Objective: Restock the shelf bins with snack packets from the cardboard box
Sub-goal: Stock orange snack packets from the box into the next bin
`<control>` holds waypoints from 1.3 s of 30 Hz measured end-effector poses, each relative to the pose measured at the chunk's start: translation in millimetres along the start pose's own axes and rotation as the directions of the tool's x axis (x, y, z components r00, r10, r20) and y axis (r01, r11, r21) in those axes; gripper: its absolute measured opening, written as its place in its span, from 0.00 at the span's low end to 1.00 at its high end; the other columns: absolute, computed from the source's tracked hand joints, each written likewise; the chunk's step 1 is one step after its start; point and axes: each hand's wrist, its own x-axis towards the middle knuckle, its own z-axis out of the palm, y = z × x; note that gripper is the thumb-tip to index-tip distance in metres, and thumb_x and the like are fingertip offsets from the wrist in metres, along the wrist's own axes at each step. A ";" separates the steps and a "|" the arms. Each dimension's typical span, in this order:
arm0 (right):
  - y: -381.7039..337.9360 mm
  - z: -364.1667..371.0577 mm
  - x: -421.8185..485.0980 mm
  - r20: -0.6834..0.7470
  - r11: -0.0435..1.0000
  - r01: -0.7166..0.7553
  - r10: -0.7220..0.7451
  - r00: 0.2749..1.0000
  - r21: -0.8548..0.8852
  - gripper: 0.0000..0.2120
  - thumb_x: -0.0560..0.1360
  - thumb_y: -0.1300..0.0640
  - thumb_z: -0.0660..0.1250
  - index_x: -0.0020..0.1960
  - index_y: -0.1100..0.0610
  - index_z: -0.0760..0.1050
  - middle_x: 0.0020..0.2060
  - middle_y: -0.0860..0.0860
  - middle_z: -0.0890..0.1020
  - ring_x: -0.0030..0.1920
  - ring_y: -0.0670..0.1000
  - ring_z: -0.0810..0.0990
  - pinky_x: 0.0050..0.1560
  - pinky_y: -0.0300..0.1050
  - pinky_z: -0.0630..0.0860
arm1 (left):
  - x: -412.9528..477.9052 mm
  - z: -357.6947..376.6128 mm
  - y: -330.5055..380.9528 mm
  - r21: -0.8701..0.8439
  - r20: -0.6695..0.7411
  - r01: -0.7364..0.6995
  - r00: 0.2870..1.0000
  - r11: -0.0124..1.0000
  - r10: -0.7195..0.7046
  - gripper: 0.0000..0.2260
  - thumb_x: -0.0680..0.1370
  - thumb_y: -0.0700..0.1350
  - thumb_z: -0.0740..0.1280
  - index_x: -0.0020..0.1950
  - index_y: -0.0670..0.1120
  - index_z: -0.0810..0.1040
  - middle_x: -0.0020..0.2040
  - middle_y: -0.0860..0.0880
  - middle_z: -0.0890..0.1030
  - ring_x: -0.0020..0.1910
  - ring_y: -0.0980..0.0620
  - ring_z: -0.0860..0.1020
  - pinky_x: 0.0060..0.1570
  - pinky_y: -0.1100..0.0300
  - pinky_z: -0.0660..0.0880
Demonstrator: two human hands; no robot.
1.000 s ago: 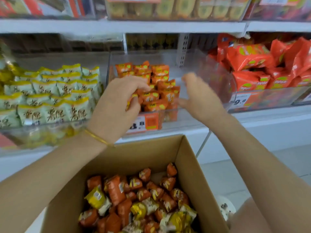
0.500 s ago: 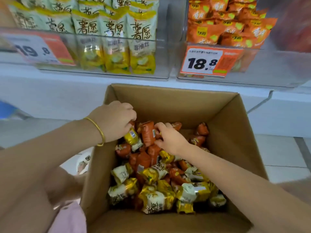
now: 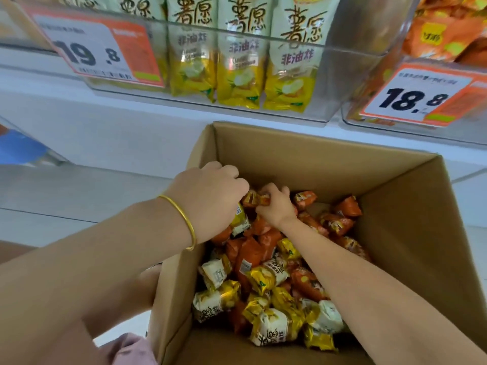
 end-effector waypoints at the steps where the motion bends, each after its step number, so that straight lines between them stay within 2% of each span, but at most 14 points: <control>1: 2.4 -3.7 -1.9 -0.005 0.998 0.023 -0.022 1.000 0.060 0.18 0.72 0.62 0.69 0.60 0.56 0.71 0.61 0.57 0.66 0.48 0.53 0.69 0.44 0.37 0.64 | -0.4 -0.1 0.5 -0.003 -0.001 0.000 1.000 1.000 0.000 0.13 0.81 0.46 0.55 0.64 0.50 0.71 0.64 0.51 0.70 0.63 0.49 0.68 0.56 0.51 0.73; 5: -3.0 -7.3 -1.0 0.169 0.995 0.071 -0.081 0.982 0.066 0.31 0.69 0.67 0.67 0.70 0.50 0.70 0.65 0.56 0.65 0.64 0.56 0.68 0.53 0.33 0.64 | -5.0 -0.2 3.0 -0.026 -0.003 0.006 1.000 1.000 -0.006 0.13 0.81 0.48 0.54 0.63 0.51 0.71 0.64 0.52 0.70 0.63 0.51 0.68 0.56 0.52 0.73; 8: -17.6 -7.9 8.5 0.349 0.999 0.012 -0.024 0.937 0.038 0.42 0.66 0.69 0.65 0.76 0.46 0.60 0.70 0.56 0.64 0.68 0.58 0.67 0.52 0.41 0.70 | -7.2 0.2 3.3 -0.028 -0.012 0.023 1.000 0.999 -0.023 0.13 0.81 0.48 0.53 0.64 0.51 0.71 0.63 0.52 0.70 0.62 0.51 0.69 0.56 0.53 0.74; 11: -29.3 -13.3 17.3 0.422 0.994 -0.085 0.049 0.905 0.067 0.41 0.68 0.72 0.65 0.76 0.49 0.60 0.72 0.56 0.65 0.71 0.58 0.65 0.57 0.43 0.70 | -7.9 1.5 0.5 -0.017 0.014 0.035 0.999 0.999 -0.035 0.13 0.81 0.48 0.53 0.64 0.51 0.70 0.63 0.52 0.70 0.61 0.51 0.69 0.56 0.53 0.74; 15: -35.0 -8.0 23.6 0.517 0.997 -0.073 0.073 0.853 -0.021 0.39 0.68 0.71 0.65 0.75 0.50 0.63 0.74 0.54 0.63 0.72 0.58 0.64 0.64 0.49 0.71 | -6.7 3.6 -5.7 -0.019 0.043 0.049 0.998 0.999 -0.048 0.13 0.81 0.49 0.54 0.64 0.51 0.70 0.63 0.52 0.70 0.61 0.51 0.69 0.56 0.54 0.74; 18: -32.3 -5.3 21.0 0.455 0.997 -0.073 0.058 0.888 0.015 0.36 0.66 0.72 0.65 0.72 0.53 0.69 0.65 0.54 0.73 0.63 0.55 0.73 0.52 0.43 0.76 | -2.9 2.7 -7.2 -0.016 0.048 0.057 0.997 0.998 -0.056 0.14 0.81 0.49 0.54 0.64 0.51 0.70 0.63 0.52 0.70 0.61 0.51 0.69 0.56 0.53 0.73; 21: -26.5 -12.3 7.4 0.382 0.997 -0.042 0.015 0.924 0.062 0.31 0.65 0.74 0.64 0.67 0.56 0.74 0.39 0.48 0.75 0.36 0.46 0.74 0.27 0.33 0.69 | 1.8 3.2 -4.2 -0.045 0.024 0.042 0.999 0.998 -0.041 0.14 0.81 0.49 0.54 0.64 0.51 0.71 0.62 0.52 0.71 0.61 0.51 0.70 0.56 0.53 0.73; 23: -20.2 -17.8 -4.2 0.359 0.998 -0.005 -0.016 0.933 0.056 0.31 0.64 0.73 0.64 0.64 0.54 0.76 0.41 0.50 0.73 0.35 0.48 0.73 0.24 0.33 0.67 | 3.9 4.3 -0.7 -0.107 0.009 0.036 0.999 0.994 -0.035 0.13 0.81 0.48 0.55 0.62 0.50 0.73 0.60 0.51 0.72 0.59 0.51 0.71 0.55 0.52 0.74; 27: -12.2 -48.3 -41.9 0.279 0.987 0.089 -0.124 0.952 0.136 0.30 0.64 0.72 0.66 0.61 0.50 0.78 0.58 0.53 0.68 0.46 0.57 0.76 0.31 0.38 0.73 | 10.2 3.0 9.3 -0.366 0.009 0.111 0.993 0.924 -0.116 0.15 0.80 0.46 0.58 0.67 0.48 0.70 0.58 0.49 0.74 0.58 0.50 0.74 0.58 0.53 0.73; 30: -20.6 -92.5 -88.0 0.253 0.934 0.141 -0.231 0.940 0.328 0.29 0.64 0.75 0.65 0.60 0.53 0.79 0.53 0.50 0.76 0.56 0.65 0.74 0.52 0.56 0.77 | 22.3 10.9 17.6 -0.654 0.149 0.327 0.940 0.682 -0.308 0.25 0.80 0.50 0.61 0.74 0.43 0.58 0.44 0.52 0.72 0.54 0.46 0.79 0.56 0.51 0.75; 32: -26.6 -117.6 -115.1 0.275 0.884 0.161 -0.302 0.913 0.439 0.29 0.62 0.73 0.66 0.58 0.50 0.80 0.53 0.44 0.75 0.55 0.59 0.75 0.54 0.49 0.76 | 31.3 17.2 22.6 -0.823 0.335 0.477 0.847 0.308 -0.413 0.31 0.77 0.56 0.65 0.73 0.43 0.58 0.45 0.49 0.74 0.53 0.43 0.79 0.55 0.48 0.77; 34: -30.3 -133.7 -133.3 0.283 0.843 0.192 -0.371 0.885 0.503 0.30 0.57 0.67 0.66 0.56 0.46 0.81 0.58 0.46 0.74 0.55 0.52 0.76 0.53 0.46 0.75 | 36.3 17.2 30.3 -0.869 0.484 0.487 0.798 -0.091 -0.359 0.32 0.72 0.59 0.69 0.70 0.43 0.65 0.53 0.44 0.78 0.52 0.44 0.80 0.50 0.47 0.79; 35: -30.6 -139.4 -141.1 0.286 0.827 0.200 -0.393 0.874 0.526 0.31 0.57 0.67 0.65 0.57 0.45 0.80 0.60 0.47 0.74 0.55 0.51 0.77 0.52 0.46 0.76 | 37.2 14.7 36.2 -0.866 0.499 0.455 0.811 -0.207 -0.306 0.28 0.73 0.57 0.69 0.67 0.44 0.69 0.55 0.43 0.79 0.52 0.44 0.80 0.47 0.47 0.80; 39: -12.6 -155.9 -160.9 0.240 0.686 0.112 -0.396 0.886 0.719 0.39 0.61 0.71 0.65 0.66 0.43 0.71 0.63 0.57 0.73 0.56 0.61 0.78 0.56 0.58 0.77 | 36.6 -0.8 56.8 -0.895 0.387 0.298 0.888 -0.332 -0.247 0.17 0.77 0.50 0.67 0.62 0.43 0.73 0.56 0.42 0.80 0.53 0.44 0.80 0.50 0.46 0.78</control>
